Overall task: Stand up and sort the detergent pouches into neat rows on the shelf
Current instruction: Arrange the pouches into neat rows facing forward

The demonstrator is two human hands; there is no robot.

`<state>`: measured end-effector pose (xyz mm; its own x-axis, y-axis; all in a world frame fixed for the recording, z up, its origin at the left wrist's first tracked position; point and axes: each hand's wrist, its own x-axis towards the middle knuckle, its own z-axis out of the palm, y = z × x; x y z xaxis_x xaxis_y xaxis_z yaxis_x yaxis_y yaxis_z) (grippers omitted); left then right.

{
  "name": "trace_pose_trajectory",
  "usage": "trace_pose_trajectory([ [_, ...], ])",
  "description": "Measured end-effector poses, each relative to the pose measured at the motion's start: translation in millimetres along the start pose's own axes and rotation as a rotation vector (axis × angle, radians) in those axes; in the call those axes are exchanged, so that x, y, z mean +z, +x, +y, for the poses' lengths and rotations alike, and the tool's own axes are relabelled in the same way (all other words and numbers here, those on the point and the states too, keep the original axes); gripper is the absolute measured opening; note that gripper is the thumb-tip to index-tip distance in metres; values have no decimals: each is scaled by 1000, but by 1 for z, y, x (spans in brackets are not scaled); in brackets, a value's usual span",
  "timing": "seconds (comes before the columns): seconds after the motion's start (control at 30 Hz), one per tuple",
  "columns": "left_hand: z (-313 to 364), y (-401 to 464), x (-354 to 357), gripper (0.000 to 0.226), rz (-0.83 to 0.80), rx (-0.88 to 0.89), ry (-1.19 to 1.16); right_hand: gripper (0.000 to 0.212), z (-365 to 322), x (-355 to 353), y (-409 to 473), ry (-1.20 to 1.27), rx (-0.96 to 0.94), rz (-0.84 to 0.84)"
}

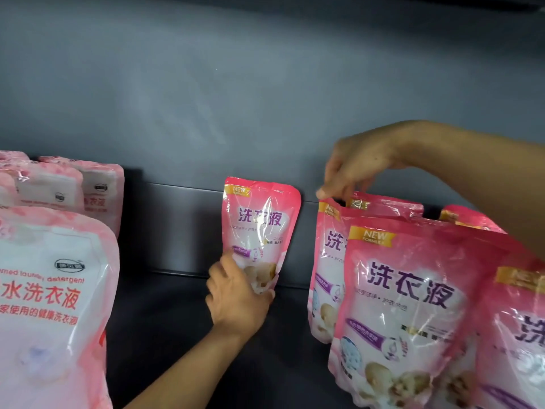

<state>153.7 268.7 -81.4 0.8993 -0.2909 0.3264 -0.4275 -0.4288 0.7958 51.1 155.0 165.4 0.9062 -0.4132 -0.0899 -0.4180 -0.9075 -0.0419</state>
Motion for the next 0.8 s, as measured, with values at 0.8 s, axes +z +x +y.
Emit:
trace_pose_trajectory([
  [0.8, -28, -24, -29, 95, -242, -3, -265, 14, -71, 41, 28, 64, -244, 135],
])
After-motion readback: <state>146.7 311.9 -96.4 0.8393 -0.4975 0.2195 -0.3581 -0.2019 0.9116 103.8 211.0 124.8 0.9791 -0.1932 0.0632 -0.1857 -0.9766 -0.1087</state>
